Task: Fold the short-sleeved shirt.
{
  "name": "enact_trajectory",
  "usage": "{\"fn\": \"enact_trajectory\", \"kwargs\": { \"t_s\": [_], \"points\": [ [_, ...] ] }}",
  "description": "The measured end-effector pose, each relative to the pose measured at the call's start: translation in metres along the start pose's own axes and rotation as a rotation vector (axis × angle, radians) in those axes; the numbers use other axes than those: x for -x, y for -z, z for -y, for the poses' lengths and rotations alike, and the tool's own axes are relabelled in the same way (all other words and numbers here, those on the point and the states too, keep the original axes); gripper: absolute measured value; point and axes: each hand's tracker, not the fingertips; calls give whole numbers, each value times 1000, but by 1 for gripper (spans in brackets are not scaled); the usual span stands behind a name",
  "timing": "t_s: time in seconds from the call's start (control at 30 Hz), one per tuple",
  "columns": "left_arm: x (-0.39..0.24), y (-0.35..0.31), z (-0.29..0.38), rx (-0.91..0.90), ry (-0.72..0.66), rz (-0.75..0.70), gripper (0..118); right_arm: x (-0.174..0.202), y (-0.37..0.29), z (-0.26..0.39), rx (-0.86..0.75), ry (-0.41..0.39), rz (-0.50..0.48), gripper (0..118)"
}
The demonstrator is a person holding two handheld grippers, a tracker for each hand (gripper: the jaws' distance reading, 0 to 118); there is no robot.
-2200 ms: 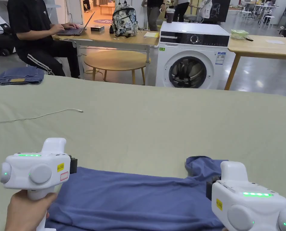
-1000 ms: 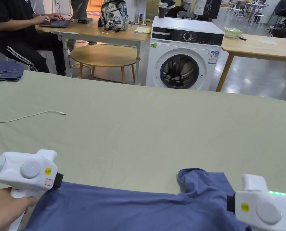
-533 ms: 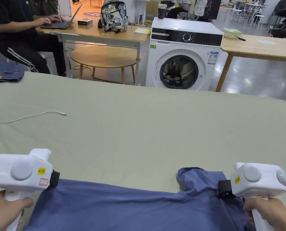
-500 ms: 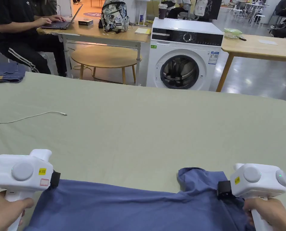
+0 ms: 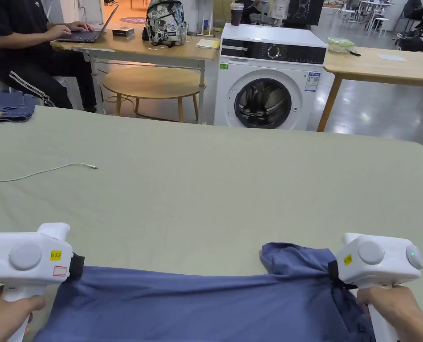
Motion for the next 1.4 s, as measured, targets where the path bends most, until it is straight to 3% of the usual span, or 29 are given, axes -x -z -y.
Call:
{"fn": "enact_trajectory", "kwargs": {
  "t_s": [0.1,0.53,0.8,1.13,1.4],
  "points": [
    [2,-8,1,-17,-4,6,0,-1,-20,7,-43,42,-27,1],
    [5,-64,24,-108,-36,34,0,-10,-129,52,-157,26,-34,1],
    [13,-102,60,-127,-15,71,0,-1,-182,105,-159,-85,7,1],
    [25,-96,118,18,33,74,0,4,-177,182,-4,-189,37,1],
    [26,-76,157,148,34,47,0,-11,-128,220,127,-143,38,1]
  ]
}}
